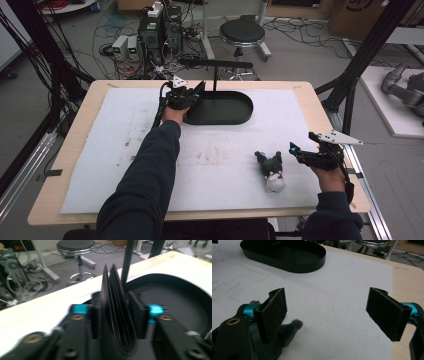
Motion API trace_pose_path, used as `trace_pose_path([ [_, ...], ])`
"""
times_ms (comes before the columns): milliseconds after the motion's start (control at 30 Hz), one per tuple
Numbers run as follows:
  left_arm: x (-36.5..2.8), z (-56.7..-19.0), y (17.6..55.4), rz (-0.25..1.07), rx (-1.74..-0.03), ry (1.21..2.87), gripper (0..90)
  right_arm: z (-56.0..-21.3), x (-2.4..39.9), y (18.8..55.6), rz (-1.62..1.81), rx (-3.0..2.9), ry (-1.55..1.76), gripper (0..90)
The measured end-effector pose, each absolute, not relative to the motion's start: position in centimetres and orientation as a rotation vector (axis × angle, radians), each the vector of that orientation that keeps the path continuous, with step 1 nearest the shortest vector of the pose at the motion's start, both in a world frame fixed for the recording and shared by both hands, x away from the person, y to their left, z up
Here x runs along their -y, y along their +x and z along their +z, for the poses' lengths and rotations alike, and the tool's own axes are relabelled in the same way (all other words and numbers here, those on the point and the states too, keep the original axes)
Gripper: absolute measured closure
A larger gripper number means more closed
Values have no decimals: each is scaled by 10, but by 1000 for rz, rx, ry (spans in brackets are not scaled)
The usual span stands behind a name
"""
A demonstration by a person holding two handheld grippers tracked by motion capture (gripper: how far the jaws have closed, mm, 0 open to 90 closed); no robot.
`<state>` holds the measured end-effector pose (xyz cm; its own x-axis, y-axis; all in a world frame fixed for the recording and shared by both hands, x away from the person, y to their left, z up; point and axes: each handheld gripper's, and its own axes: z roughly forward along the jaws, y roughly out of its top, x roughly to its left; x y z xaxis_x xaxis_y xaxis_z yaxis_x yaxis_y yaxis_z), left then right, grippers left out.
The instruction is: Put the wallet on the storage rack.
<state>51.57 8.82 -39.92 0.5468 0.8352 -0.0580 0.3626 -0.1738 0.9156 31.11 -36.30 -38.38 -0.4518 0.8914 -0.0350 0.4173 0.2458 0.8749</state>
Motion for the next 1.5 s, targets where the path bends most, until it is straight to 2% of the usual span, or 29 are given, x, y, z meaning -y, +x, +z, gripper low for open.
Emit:
trace_pose_path([
  [67, -91, -399, 513, 557, -1002, 1767, 546, -384, 363, 311, 1137, -1983, 1189, 173],
  [167, -93, -402, 510, 530, -1017, 1774, 579, -383, 362, 310, 1137, -1986, 1182, 172],
  [300, -93, -404, 504, 509, -1006, 1782, 675, -382, 361, 310, 1137, -1984, 1178, 172],
  [400, -87, -401, 500, 574, -967, 1825, 751, -382, 360, 310, 1136, -1985, 1179, 173],
  [633, -87, -401, 503, 761, -967, 1841, 762, -383, 361, 310, 1135, -1990, 1181, 173],
  [733, -94, -399, 505, 778, -976, 1822, 763, -383, 362, 310, 1134, -1990, 1183, 173],
  [833, -97, -404, 508, 728, -996, 1815, 760, -385, 362, 312, 1131, -1994, 1194, 172],
  [967, -92, -405, 507, 657, -986, 1798, 721, -386, 360, 312, 1130, -2003, 1191, 172],
  [1167, -84, -410, 506, 493, -1002, 1785, 564, -385, 359, 311, 1129, -2003, 1190, 173],
  [1500, -71, -421, 506, 408, -1028, 1790, 451, -383, 360, 310, 1137, -2000, 1184, 173],
])
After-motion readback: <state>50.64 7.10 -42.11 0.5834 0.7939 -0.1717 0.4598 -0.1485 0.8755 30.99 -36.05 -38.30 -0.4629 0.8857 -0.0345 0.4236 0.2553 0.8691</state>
